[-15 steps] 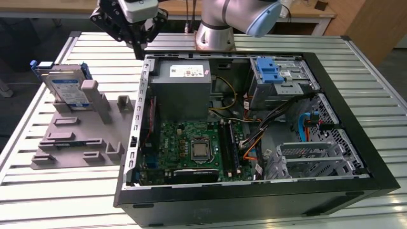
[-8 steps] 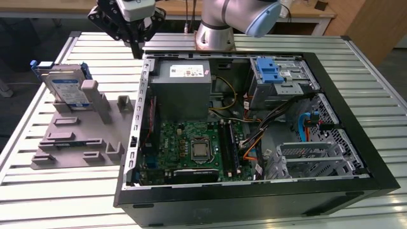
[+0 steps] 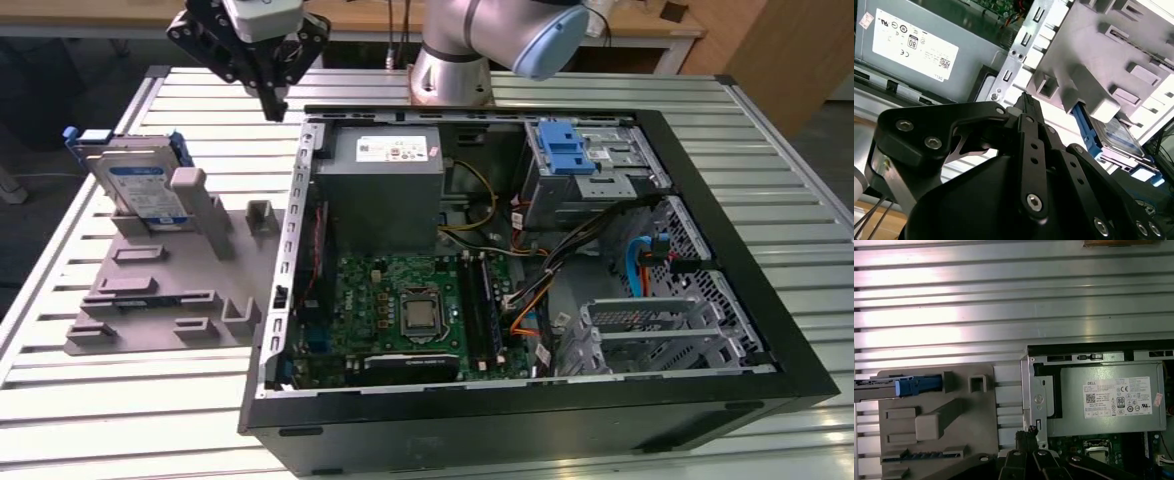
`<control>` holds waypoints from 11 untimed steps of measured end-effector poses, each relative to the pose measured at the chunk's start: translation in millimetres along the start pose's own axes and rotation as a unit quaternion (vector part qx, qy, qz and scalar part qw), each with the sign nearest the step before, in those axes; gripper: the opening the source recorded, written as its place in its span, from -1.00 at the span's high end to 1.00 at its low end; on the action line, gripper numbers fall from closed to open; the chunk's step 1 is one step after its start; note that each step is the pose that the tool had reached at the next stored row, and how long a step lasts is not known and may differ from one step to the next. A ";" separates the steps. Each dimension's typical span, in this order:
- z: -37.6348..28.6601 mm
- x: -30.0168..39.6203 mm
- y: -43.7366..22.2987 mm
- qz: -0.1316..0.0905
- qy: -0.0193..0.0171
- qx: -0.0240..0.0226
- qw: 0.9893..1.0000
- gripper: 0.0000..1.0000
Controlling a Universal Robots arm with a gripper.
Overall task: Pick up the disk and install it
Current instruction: 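Reach for the disk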
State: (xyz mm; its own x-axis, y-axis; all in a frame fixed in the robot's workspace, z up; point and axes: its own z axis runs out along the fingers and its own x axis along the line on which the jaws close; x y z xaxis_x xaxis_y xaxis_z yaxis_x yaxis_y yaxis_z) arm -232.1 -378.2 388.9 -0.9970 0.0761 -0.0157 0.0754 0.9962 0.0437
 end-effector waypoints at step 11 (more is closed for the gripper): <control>0.8 20.1 1.4 0.000 0.000 0.000 1.000 0.79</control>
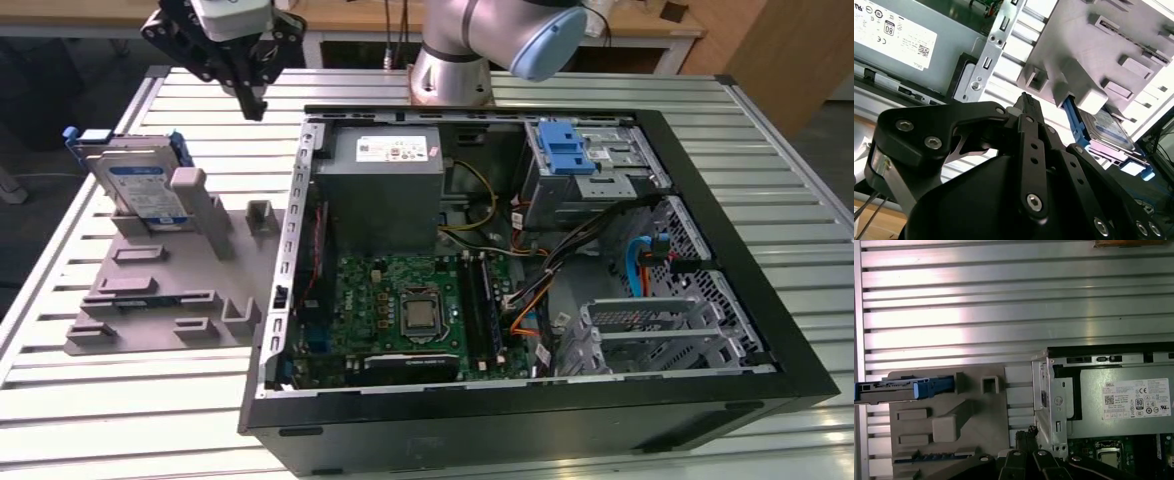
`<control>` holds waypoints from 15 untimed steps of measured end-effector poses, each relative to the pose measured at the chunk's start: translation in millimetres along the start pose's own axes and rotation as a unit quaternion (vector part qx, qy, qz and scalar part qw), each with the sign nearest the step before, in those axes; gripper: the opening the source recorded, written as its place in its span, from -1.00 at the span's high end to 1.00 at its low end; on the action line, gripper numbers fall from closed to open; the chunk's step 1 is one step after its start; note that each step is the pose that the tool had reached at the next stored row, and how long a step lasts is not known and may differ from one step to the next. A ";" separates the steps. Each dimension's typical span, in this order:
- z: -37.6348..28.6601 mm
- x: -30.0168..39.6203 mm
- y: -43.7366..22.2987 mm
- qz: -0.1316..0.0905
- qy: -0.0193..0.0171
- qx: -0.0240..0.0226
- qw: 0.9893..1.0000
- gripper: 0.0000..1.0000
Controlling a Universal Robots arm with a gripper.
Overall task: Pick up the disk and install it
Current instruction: 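Reach for the disk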
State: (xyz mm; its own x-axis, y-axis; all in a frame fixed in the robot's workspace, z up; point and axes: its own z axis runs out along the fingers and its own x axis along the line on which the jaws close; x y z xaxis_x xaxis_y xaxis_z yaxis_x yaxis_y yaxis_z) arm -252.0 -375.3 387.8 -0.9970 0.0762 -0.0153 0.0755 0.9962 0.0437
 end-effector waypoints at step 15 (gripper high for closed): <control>1.1 23.8 2.9 0.000 0.002 0.000 1.000 0.79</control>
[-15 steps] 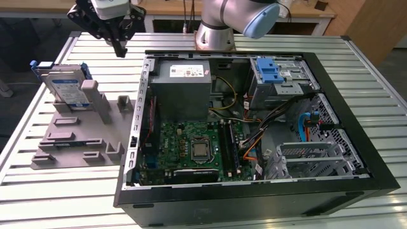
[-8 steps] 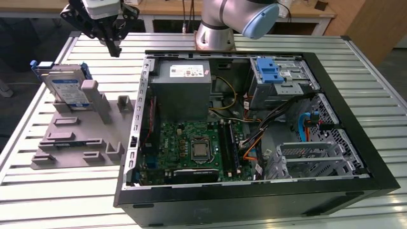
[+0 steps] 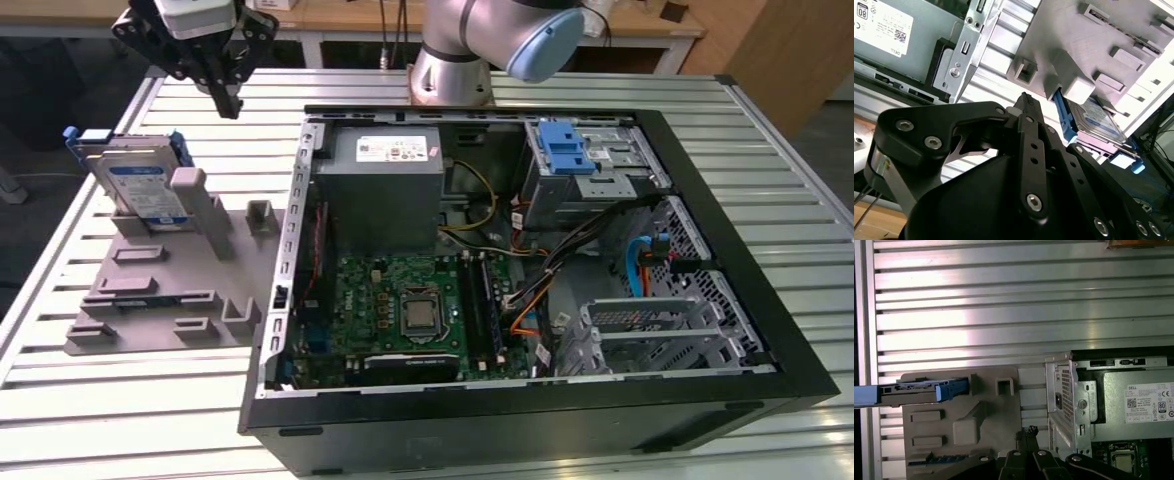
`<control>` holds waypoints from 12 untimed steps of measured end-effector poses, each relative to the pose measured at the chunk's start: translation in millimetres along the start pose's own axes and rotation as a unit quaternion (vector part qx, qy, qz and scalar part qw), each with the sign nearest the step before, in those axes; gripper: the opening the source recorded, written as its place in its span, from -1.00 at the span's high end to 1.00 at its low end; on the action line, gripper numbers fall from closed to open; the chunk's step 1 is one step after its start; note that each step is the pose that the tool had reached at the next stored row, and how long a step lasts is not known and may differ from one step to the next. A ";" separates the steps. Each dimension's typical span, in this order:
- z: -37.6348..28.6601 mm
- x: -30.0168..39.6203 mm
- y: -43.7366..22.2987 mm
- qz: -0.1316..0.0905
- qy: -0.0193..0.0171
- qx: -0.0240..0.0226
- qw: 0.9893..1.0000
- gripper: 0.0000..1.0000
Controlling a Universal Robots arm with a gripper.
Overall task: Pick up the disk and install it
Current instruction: 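Reach for the disk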
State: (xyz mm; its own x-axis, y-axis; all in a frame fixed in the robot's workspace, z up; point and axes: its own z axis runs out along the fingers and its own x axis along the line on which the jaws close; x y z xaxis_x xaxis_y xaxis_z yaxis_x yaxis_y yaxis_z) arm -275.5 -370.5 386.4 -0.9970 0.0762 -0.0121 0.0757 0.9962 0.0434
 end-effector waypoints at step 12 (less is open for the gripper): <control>0.7 5.3 0.4 0.000 0.000 0.000 1.000 0.79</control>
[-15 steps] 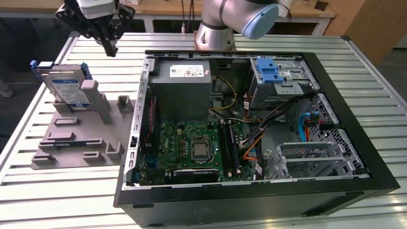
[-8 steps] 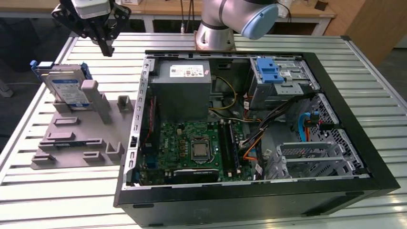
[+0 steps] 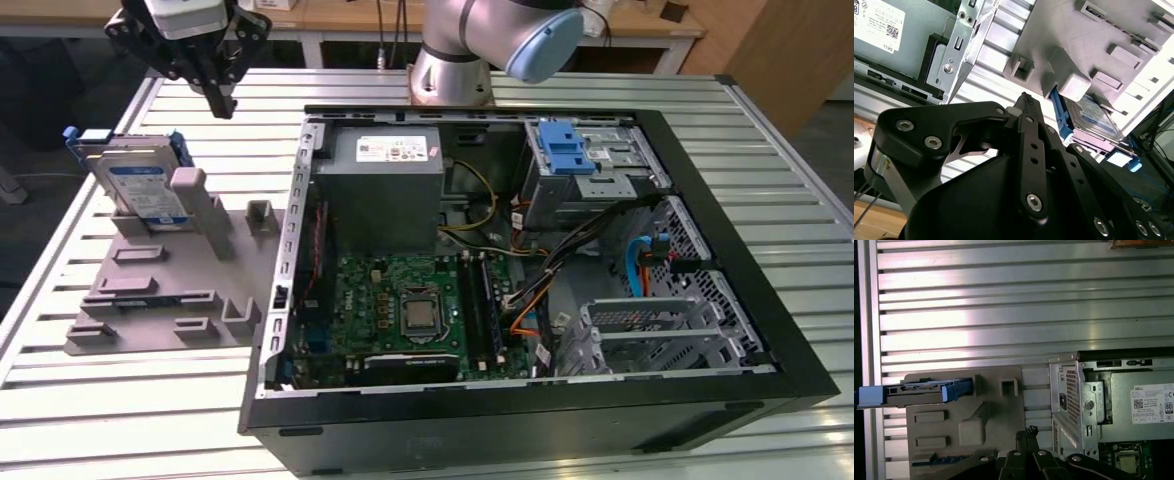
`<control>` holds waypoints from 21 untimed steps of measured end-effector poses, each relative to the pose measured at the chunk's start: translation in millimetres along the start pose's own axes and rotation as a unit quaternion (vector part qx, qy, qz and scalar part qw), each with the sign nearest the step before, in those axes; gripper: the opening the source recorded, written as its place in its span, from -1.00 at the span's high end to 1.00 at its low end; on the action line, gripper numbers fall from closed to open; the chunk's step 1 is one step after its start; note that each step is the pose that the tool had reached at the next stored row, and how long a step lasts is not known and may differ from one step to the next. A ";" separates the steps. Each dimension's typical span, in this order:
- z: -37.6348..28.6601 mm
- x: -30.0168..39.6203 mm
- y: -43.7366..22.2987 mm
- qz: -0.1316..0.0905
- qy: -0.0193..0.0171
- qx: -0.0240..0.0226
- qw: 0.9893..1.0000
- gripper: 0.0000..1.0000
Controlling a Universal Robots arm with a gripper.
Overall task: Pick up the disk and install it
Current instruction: 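Reach for the disk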
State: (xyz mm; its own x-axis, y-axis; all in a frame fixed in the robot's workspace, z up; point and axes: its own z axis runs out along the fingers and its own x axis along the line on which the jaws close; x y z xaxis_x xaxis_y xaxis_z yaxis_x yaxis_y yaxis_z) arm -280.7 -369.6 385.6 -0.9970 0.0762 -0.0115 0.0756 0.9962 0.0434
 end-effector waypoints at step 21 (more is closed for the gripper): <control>13.6 22.5 1.3 0.000 0.008 0.001 1.000 0.79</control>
State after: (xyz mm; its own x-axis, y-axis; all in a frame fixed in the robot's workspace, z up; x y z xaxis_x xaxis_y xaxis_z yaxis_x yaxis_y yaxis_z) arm -302.8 -366.1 371.9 -0.9971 0.0763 0.0044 0.0764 0.9962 0.0422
